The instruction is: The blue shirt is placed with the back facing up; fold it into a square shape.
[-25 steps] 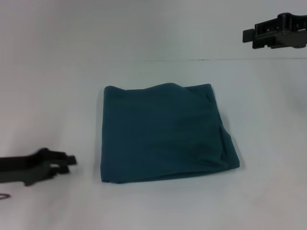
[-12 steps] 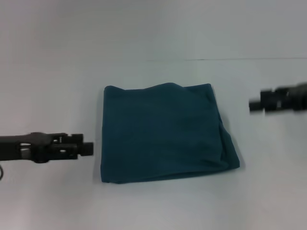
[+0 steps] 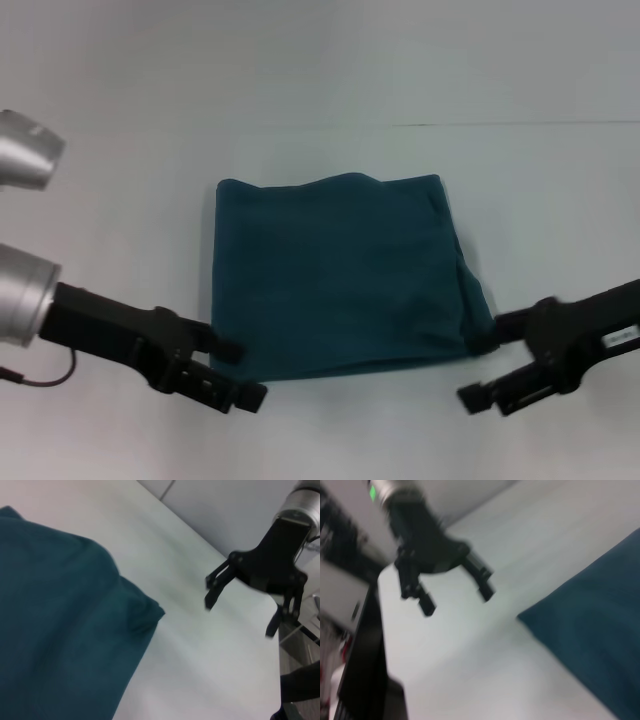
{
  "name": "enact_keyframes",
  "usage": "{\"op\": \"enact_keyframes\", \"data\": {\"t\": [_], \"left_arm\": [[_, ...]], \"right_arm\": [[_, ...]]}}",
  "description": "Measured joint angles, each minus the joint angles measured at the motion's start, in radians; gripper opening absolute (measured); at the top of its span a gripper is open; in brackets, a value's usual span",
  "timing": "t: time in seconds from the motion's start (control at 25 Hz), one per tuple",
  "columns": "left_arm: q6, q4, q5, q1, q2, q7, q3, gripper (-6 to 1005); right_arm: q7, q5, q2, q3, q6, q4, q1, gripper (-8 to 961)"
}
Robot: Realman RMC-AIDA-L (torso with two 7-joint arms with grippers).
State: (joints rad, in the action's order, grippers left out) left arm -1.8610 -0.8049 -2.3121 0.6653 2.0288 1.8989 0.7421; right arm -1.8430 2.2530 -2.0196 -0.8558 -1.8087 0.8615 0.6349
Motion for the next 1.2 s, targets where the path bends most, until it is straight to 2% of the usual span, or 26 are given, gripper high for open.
{"op": "enact_keyframes", "data": {"t": [0.2, 0.28, 0.44, 0.8, 1.2], "left_arm": [[0.029, 0.005, 0.0, 0.013, 0.016, -0.003, 0.014, 951], [0.048, 0.006, 0.005, 0.013, 0.028, -0.008, 0.007, 951], [0.071, 0.006, 0.008, 0.014, 0.04, -0.013, 0.007, 951], [0.113, -0.004, 0.017, 0.025, 0.071, -0.095, 0.016, 952], [0.103, -0.017, 0.011, 0.024, 0.075, -0.155, 0.043, 952]], "right_arm": [[-0.007, 0.044, -0.035, -0.006, 0.034, -0.003, 0.051, 944], [-0.002, 0.038, -0.045, -0.007, 0.051, -0.003, 0.055, 944], [0.009, 0.037, -0.059, -0.011, 0.078, -0.003, 0.056, 944], [0.018, 0.034, -0.061, -0.002, 0.081, -0.002, 0.054, 944], [0.01, 0.033, -0.052, 0.002, 0.084, 0.0, 0.058, 944]]}}
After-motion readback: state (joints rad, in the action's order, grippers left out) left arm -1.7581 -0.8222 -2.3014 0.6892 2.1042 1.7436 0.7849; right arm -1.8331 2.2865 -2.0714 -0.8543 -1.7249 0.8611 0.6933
